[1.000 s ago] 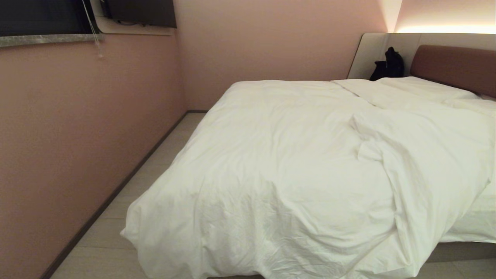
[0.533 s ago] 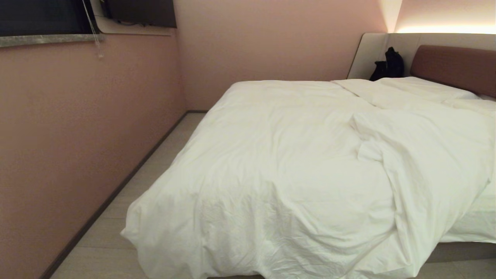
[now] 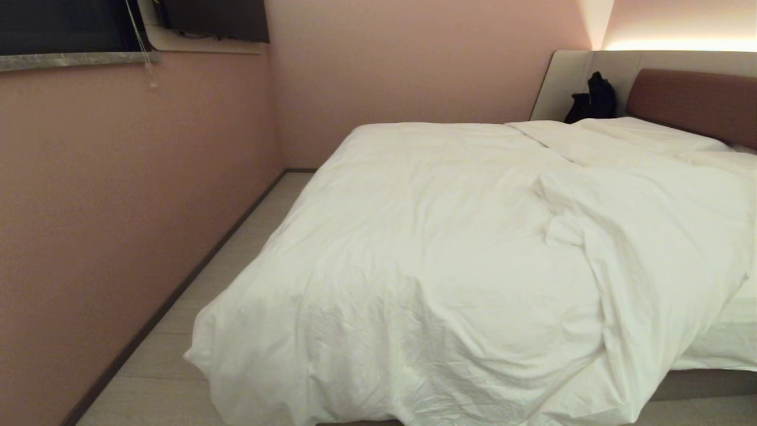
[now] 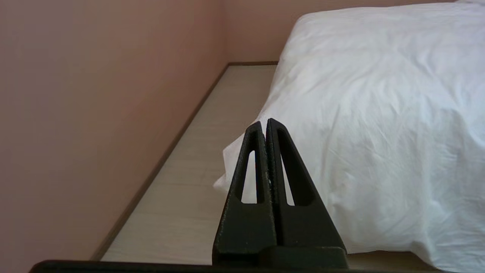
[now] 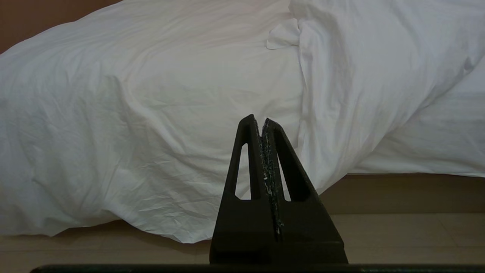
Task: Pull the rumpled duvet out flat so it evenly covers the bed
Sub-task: Hold the folded corner of the quilt
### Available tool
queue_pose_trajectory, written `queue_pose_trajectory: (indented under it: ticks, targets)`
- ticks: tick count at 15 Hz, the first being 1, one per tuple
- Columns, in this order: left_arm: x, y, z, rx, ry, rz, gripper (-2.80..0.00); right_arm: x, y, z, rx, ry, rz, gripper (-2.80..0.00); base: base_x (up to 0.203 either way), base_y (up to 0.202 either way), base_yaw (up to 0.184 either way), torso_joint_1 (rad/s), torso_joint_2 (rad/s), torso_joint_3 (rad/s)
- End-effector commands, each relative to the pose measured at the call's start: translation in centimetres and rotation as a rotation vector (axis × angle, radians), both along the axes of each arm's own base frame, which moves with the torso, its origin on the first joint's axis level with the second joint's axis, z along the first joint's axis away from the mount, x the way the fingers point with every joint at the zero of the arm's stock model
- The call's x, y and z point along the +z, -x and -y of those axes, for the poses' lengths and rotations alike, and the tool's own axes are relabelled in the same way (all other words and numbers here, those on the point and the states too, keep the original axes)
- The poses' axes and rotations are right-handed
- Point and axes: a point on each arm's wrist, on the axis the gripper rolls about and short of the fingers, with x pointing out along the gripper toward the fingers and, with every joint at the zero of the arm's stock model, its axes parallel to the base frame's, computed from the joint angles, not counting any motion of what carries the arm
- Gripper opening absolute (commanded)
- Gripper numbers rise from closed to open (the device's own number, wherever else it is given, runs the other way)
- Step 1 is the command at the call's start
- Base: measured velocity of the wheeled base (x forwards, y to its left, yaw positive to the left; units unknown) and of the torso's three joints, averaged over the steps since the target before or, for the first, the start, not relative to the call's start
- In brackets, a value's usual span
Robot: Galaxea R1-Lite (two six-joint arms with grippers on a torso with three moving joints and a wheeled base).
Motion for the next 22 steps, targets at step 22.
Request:
queue_pose_trajectory:
  ticks: [22]
  targets:
    - [-6.3, -2.8, 0.1, -0.068, 0.030, -0.143, -2.80, 0.0, 0.0, 0.0, 0.000, 0.000, -0.001, -2.80, 0.000, 0.000, 0.000, 0.000, 0.00, 0.000]
